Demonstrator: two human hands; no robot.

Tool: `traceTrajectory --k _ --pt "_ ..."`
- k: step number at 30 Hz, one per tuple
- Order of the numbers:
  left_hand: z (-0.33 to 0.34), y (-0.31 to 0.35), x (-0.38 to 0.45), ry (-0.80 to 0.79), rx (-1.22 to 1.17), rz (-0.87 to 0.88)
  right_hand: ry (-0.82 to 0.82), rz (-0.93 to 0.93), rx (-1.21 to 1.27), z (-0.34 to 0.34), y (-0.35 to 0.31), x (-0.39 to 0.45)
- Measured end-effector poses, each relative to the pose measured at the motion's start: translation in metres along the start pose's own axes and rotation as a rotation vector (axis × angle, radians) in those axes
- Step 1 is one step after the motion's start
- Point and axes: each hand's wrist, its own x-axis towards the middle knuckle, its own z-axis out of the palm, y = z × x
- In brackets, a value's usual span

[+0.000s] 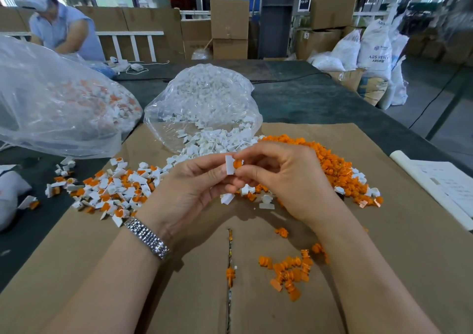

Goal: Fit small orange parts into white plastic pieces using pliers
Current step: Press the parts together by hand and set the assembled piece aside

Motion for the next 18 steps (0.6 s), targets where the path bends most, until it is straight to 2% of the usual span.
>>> traceTrajectory --k 6,13,18 --pt "0.0016 -0.0008 -0.0001 0.029 0.023 0.015 0.025 -0.037 -0.074 0.0026 0.0006 0.0009" --pt "-0.0036 -0.0001 -0.0002 -0.059 -0.045 -0.010 0.021 -0.074 -0.083 0.0033 -0.0026 0.0021" --pt "-0.0057 0.0000 -0.0001 -0.051 -0.039 -0.011 0.048 -0.118 -0.116 0.0064 -0.0031 0.0013"
